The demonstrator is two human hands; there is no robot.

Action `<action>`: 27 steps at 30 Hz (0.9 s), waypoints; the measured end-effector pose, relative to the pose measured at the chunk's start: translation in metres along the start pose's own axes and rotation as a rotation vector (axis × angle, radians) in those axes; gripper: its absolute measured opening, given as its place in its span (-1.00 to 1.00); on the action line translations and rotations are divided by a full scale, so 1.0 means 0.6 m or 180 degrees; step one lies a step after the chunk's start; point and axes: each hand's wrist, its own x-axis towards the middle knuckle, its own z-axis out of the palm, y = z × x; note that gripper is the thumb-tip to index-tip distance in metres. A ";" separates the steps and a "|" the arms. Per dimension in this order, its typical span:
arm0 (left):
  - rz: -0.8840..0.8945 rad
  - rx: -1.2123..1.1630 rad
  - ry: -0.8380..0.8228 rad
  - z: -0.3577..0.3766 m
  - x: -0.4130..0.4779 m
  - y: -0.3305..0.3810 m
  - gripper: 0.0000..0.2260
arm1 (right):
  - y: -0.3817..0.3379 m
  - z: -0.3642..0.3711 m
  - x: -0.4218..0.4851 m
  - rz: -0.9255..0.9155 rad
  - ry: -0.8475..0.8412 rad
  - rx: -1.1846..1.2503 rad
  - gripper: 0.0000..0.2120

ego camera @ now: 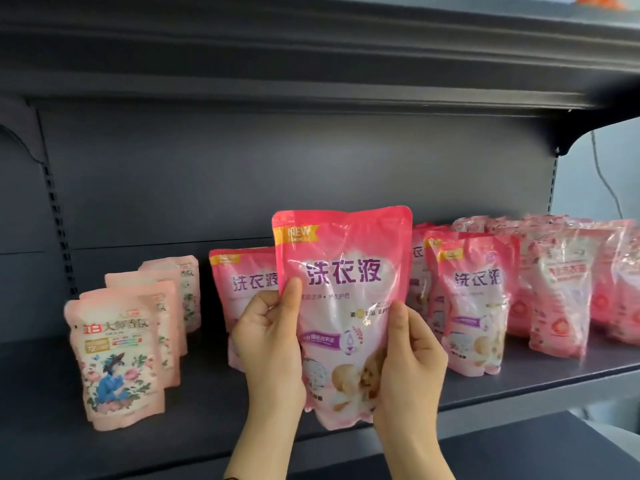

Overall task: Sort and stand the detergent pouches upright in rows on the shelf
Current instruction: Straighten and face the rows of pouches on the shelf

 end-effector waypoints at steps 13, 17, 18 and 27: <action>-0.0209 0.0012 0.0461 0.269 -0.136 -0.170 -0.77 | 0.008 -0.269 0.192 0.0142 -0.0015 -0.0280 -0.64; -0.0383 0.0062 0.0531 0.316 -0.147 -0.222 -0.79 | 0.031 -0.308 0.226 0.0154 0.0106 -0.0314 -0.69; -0.0355 0.0105 0.0571 0.324 -0.149 -0.229 -0.79 | 0.038 -0.312 0.231 0.0139 0.0138 -0.0310 -0.70; -0.0035 0.0309 0.0871 0.357 -0.124 -0.275 -0.77 | 0.084 -0.309 0.277 0.0198 0.0182 -0.0182 -0.72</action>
